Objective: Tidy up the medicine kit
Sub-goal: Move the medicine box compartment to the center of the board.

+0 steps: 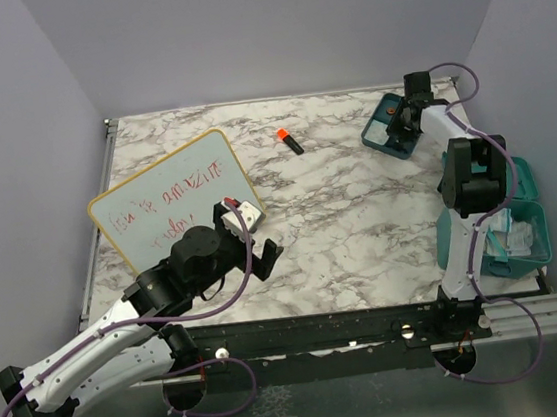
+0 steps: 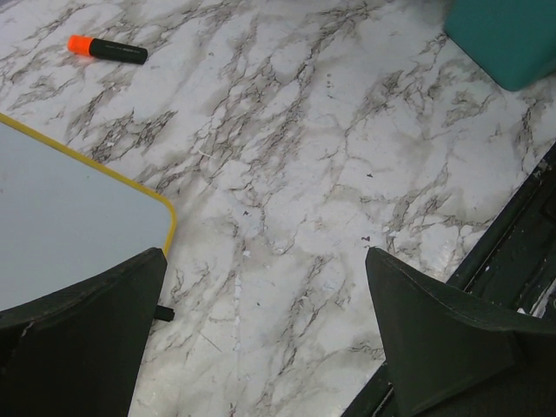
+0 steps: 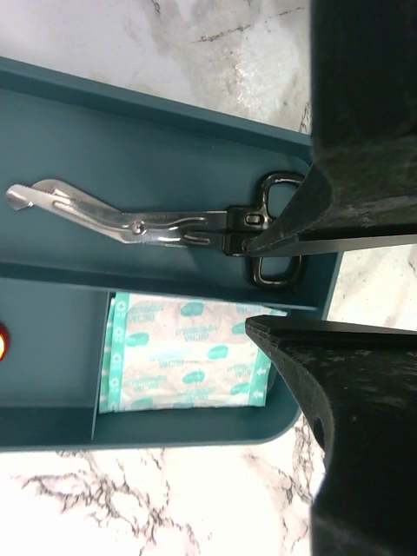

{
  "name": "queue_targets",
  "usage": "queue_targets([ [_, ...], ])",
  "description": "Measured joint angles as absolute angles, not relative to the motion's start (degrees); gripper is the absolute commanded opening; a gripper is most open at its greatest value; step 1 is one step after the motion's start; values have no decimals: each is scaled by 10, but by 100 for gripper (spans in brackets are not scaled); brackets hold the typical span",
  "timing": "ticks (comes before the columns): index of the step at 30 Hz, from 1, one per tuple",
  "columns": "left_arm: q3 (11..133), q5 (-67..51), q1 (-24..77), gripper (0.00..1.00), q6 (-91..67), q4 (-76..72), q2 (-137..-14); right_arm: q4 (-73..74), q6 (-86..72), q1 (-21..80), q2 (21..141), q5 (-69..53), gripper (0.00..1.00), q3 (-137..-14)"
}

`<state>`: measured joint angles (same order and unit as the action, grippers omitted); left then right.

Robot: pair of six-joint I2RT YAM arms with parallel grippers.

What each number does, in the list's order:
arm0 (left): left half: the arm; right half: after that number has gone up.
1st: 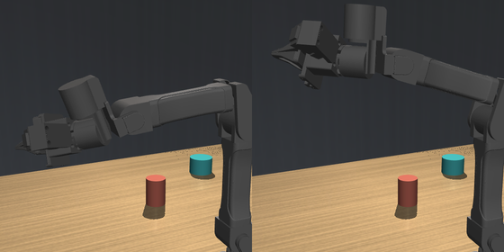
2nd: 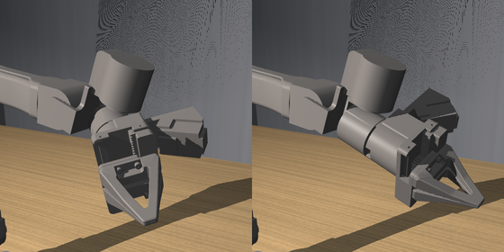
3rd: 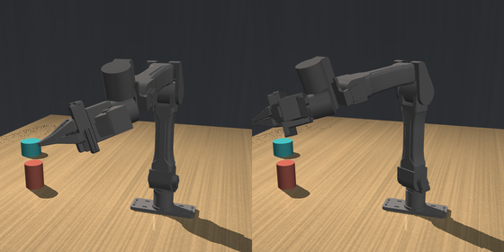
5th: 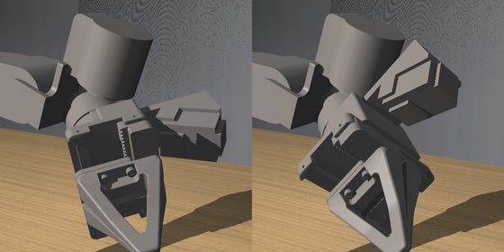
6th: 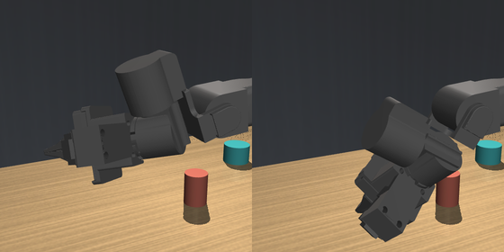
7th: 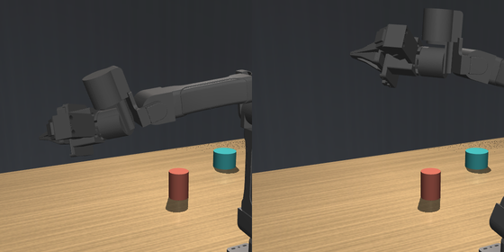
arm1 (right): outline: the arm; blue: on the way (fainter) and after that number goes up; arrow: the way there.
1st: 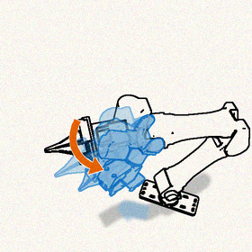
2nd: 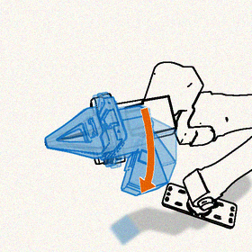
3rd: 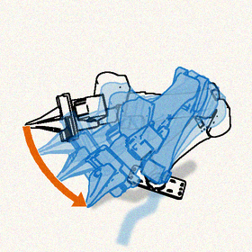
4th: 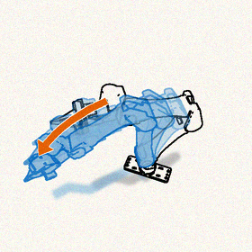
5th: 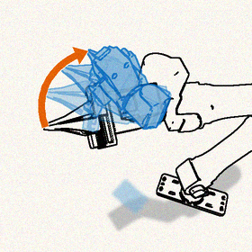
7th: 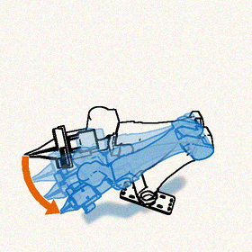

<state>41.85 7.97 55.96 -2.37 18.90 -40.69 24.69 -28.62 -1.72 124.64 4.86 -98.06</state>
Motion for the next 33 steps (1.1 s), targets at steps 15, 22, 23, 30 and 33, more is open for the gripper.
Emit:
queue_targets([
  [15,417,80,560,99,-23,185,-411,245,-285,-11,1279,48,30,-992],
  [22,417,80,560,99,-23,185,-412,254,-283,-9,1281,46,11,-1002],
  [23,417,80,560,99,-23,185,-413,254,-282,-8,1281,47,9,-1002],
  [30,417,79,560,99,-23,185,-417,258,-265,-4,1279,47,1,-1002],
  [33,417,80,560,99,-23,185,-417,260,-254,4,1275,49,1,-1000],
])
